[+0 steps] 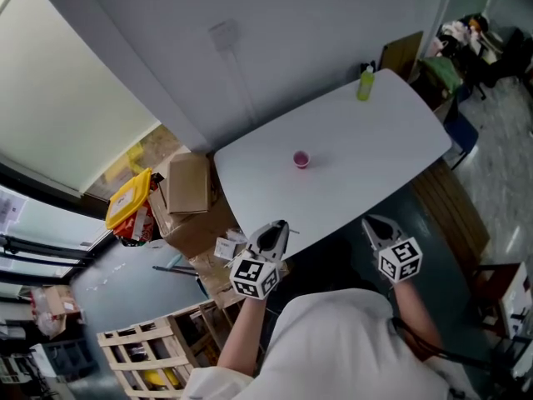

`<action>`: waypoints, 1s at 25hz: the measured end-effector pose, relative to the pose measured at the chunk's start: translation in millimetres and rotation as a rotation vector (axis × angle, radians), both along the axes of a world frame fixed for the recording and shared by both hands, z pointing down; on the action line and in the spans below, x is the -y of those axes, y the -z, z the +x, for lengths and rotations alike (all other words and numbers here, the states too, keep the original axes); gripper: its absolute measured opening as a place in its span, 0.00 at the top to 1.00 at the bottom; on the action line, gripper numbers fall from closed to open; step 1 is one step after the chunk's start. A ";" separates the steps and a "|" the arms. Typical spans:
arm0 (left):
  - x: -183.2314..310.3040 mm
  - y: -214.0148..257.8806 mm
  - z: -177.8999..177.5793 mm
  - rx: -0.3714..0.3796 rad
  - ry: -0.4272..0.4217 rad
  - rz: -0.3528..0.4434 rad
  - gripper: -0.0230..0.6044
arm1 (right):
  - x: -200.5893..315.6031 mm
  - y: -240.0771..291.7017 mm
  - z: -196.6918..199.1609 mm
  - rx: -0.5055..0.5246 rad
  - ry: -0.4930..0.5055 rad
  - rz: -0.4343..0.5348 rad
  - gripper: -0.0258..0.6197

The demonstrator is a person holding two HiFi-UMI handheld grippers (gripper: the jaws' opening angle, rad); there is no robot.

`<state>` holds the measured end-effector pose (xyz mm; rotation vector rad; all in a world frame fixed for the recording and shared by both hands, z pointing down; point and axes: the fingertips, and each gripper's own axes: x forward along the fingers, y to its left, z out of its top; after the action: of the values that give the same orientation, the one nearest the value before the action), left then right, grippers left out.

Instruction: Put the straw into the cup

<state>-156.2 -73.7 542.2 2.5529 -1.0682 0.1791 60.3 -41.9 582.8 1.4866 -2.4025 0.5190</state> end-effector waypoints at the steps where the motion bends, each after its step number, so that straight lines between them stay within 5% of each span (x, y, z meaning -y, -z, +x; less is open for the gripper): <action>1: 1.1 -0.3 2.2 0.002 0.005 -0.002 0.92 | 2.1 -1.7 1.3 0.005 0.006 -0.003 0.90; 25: 90.0 1.1 68.2 0.060 0.241 -0.012 0.92 | 141.9 -15.7 68.9 0.037 0.261 -0.044 0.90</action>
<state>-88.0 -163.7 541.1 2.3952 -1.3813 0.1985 129.2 -183.9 598.5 1.1312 -2.5445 0.5380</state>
